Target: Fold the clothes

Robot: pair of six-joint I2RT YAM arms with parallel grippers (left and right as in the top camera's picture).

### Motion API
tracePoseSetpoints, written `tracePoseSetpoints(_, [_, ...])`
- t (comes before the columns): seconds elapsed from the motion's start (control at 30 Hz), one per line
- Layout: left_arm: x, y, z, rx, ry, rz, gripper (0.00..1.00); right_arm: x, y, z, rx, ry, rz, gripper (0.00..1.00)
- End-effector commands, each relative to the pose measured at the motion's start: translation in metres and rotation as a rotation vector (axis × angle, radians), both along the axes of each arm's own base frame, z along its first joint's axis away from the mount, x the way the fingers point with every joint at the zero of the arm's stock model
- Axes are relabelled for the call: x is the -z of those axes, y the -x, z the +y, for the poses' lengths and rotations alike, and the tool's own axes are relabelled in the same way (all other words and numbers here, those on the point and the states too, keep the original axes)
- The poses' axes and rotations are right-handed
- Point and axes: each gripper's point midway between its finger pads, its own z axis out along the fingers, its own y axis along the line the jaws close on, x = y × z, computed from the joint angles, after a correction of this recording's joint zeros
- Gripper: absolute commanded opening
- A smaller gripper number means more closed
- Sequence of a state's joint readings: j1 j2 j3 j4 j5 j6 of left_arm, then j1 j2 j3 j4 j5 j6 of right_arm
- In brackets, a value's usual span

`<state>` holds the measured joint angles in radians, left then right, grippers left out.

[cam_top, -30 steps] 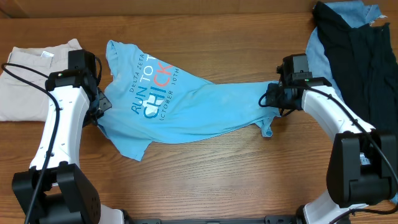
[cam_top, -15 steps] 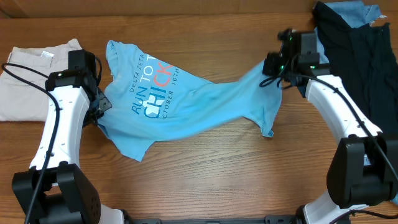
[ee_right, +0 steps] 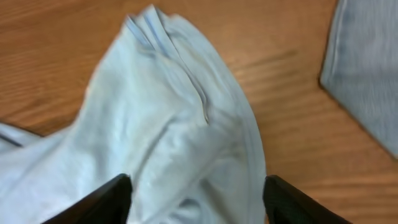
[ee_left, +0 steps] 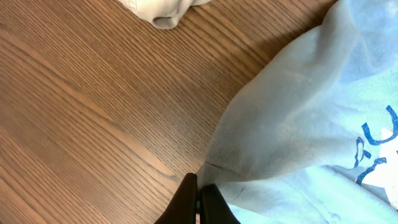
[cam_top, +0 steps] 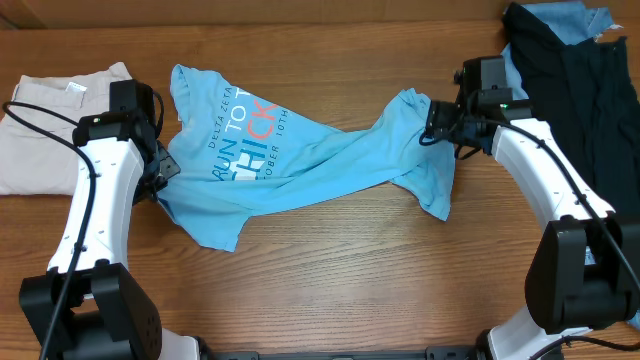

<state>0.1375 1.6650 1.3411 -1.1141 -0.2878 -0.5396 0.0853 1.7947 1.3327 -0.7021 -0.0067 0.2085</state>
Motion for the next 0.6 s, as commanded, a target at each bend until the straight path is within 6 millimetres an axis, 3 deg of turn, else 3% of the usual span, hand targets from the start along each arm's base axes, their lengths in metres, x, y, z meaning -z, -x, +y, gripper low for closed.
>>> tracePoseSetpoints(0.0, [-0.002,-0.001,-0.001,0.023,-0.002,-0.001,0.04,0.014,0.005,-0.006,0.017,0.028,0.035,0.66])
tracePoseSetpoints(0.43, [-0.002,-0.001,-0.001,0.023,-0.003,-0.003,0.04,0.079,0.0,0.001,0.049,-0.028,0.09,0.57])
tracePoseSetpoints(0.57, [-0.002,-0.001,-0.001,0.023,-0.003,-0.003,0.04,0.09,-0.001,0.003,0.046,-0.038,0.103,0.55])
